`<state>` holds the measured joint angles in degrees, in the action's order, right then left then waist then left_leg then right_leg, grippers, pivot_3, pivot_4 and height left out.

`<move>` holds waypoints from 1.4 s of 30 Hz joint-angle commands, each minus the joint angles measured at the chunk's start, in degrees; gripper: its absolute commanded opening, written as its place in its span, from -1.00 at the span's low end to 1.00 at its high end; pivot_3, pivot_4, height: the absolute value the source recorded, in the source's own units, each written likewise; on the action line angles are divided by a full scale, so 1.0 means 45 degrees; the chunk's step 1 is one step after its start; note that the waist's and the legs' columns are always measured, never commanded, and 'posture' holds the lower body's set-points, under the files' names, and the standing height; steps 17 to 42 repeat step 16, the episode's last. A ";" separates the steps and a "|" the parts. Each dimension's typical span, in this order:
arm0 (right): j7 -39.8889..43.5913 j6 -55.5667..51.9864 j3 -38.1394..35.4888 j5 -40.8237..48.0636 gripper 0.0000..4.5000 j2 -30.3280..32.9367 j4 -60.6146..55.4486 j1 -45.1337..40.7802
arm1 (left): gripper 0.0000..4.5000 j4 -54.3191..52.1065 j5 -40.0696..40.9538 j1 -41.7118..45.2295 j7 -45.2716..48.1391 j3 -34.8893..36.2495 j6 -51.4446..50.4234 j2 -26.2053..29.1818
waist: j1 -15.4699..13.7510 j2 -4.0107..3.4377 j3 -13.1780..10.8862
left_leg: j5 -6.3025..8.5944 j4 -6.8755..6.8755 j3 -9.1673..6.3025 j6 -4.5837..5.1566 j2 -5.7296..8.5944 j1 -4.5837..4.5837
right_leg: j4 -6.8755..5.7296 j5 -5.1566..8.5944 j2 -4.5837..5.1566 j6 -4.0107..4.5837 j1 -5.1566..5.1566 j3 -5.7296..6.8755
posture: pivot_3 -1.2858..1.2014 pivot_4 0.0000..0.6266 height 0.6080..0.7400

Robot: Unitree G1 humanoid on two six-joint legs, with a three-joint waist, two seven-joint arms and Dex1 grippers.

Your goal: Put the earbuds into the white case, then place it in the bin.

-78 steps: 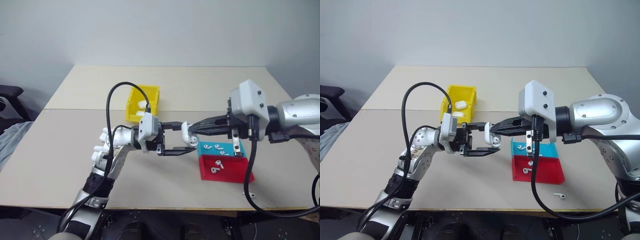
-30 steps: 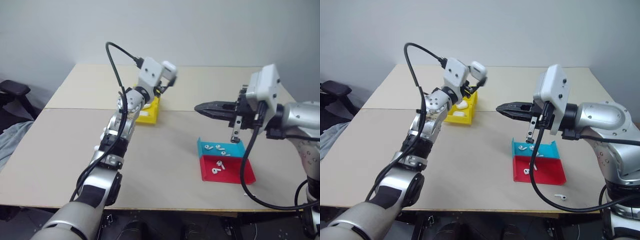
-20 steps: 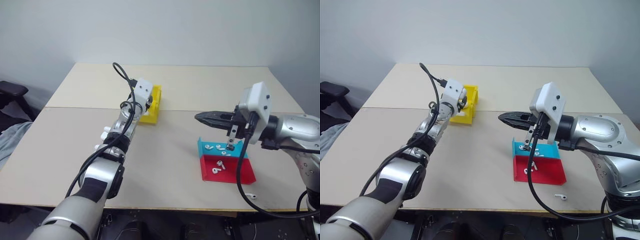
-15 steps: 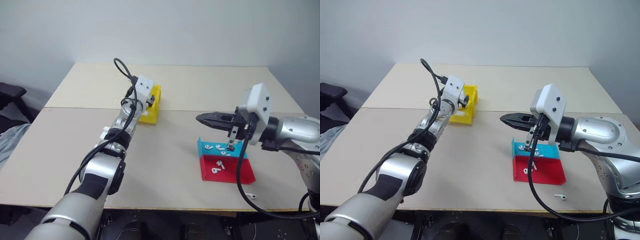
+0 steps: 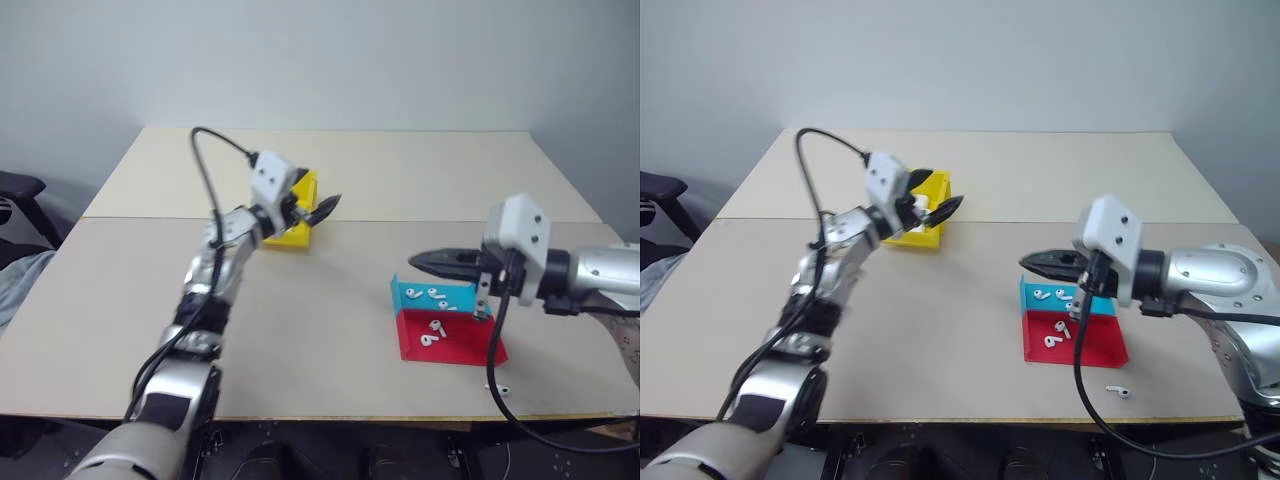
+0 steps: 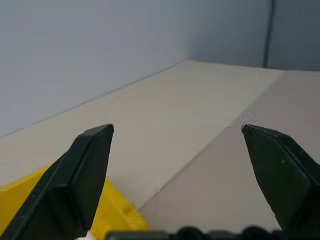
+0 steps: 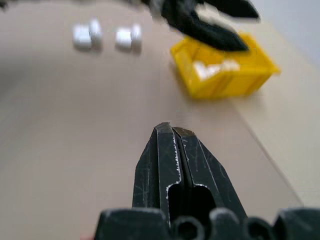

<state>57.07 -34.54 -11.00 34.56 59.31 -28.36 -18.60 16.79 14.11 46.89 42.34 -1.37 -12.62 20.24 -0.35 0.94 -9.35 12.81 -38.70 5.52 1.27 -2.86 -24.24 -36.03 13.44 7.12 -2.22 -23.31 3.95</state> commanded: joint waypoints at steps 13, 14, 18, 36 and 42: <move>0.4921 0.4746 -0.3860 -0.2086 -1.00 0.1791 0.2803 0.4092 | 0.99 -1.0248 0.5232 -0.6552 0.3605 0.2759 -0.5265 0.5994 | -0.0082 -0.0010 0.0006 | 0.0043 0.0025 -0.0081 0.0069 -0.0019 0.0099 | -0.0015 0.0014 -0.0007 0.0011 0.0061 -0.0017 | 0.03 -0.52 1.00; 0.4924 0.4743 -0.3816 -0.2074 -1.00 0.1759 0.2805 0.4110 | 0.99 -1.0387 0.5265 -0.6697 0.3613 0.2831 -0.5333 0.6191 | -0.0083 -0.0011 0.0006 | 0.0043 0.0035 -0.0079 0.0069 -0.0017 0.0104 | -0.0014 0.0015 -0.0007 0.0012 0.0061 -0.0020 | 0.03 -0.52 1.00; 0.4870 0.4705 -0.3677 -0.2005 -1.00 0.1690 0.2774 0.4086 | 0.99 -1.0546 0.5285 -0.6878 0.3496 0.2882 -0.5525 0.6524 | -0.0084 -0.0011 0.0006 | 0.0043 0.0036 -0.0078 0.0068 -0.0015 0.0104 | -0.0013 0.0015 -0.0007 0.0012 0.0062 -0.0023 | 0.03 -0.52 1.00; 0.4870 0.4705 -0.3677 -0.2005 -1.00 0.1690 0.2774 0.4086 | 0.99 -1.0546 0.5285 -0.6878 0.3496 0.2882 -0.5525 0.6524 | -0.0084 -0.0011 0.0006 | 0.0043 0.0036 -0.0078 0.0068 -0.0015 0.0104 | -0.0013 0.0015 -0.0007 0.0012 0.0062 -0.0023 | 0.03 -0.52 1.00; 0.4870 0.4705 -0.3677 -0.2005 -1.00 0.1690 0.2774 0.4086 | 0.99 -1.0546 0.5285 -0.6878 0.3496 0.2882 -0.5525 0.6524 | -0.0084 -0.0011 0.0006 | 0.0043 0.0036 -0.0078 0.0068 -0.0015 0.0104 | -0.0013 0.0015 -0.0007 0.0012 0.0062 -0.0023 | 0.03 -0.52 1.00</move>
